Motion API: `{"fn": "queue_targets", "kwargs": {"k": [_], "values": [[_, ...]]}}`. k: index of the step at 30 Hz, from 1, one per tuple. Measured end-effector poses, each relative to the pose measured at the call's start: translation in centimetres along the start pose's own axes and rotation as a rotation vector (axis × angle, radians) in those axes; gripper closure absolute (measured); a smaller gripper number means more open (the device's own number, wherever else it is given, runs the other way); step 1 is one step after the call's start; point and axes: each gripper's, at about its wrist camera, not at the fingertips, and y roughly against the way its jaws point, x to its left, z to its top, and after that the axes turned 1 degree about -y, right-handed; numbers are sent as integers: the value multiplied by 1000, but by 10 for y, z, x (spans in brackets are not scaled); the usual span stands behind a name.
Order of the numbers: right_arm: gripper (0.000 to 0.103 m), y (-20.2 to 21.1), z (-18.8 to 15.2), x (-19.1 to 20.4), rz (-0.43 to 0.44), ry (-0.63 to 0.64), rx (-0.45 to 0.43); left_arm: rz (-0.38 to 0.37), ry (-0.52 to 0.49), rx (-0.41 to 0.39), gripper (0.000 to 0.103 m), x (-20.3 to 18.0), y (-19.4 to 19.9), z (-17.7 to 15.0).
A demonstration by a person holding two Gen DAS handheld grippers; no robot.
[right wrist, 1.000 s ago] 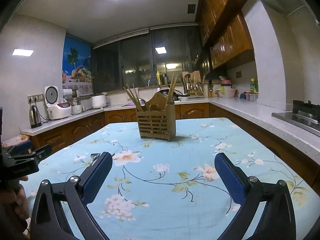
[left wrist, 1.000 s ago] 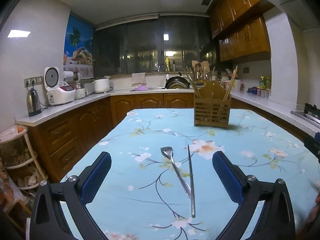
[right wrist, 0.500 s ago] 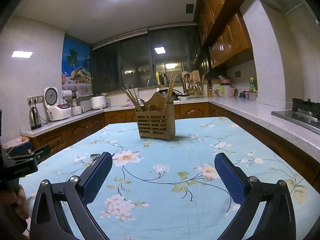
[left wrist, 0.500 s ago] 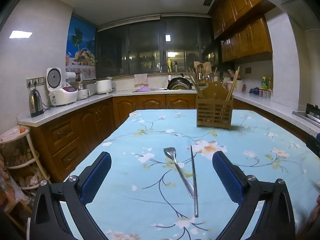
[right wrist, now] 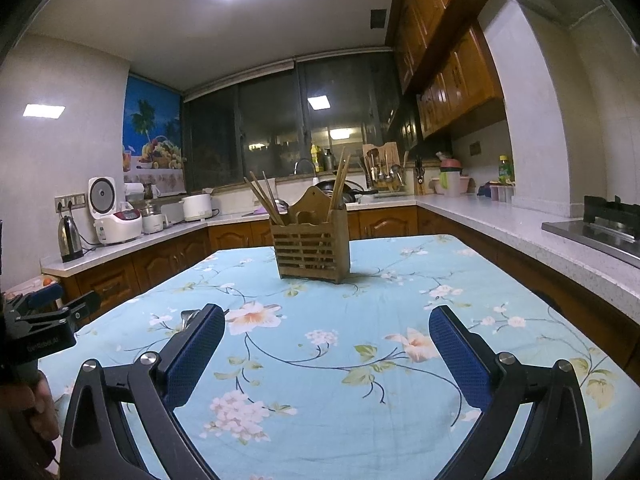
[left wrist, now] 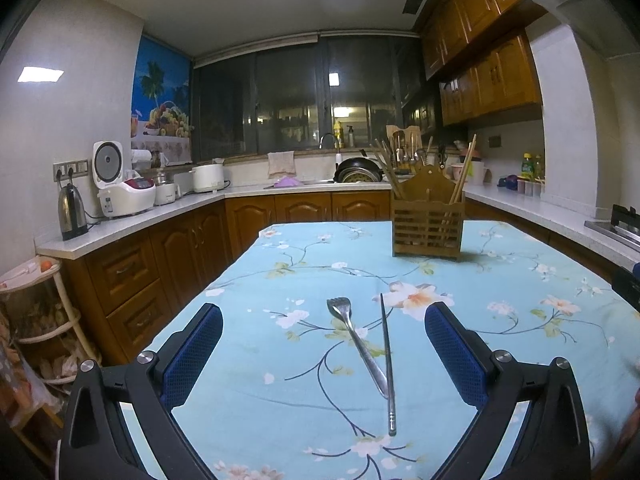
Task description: Organize utensils
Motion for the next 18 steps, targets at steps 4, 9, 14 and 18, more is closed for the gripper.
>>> {"fn": "queue_targets", "kwargs": {"k": [4,9,14,18], "values": [[0,0,1,2,1,-4,-1,-1,-1,-1,1,0,0,-1],[0,1,1,3,5,-8,-1,-1,-3,-4,1,0,1,-1],[0,1,1,5,8,-10,-7,-2,-4,-3,1,-1,2,-1],[0,2,1,7,9,-11,-9,-5,-5,0,1,0,2,-1]]}}
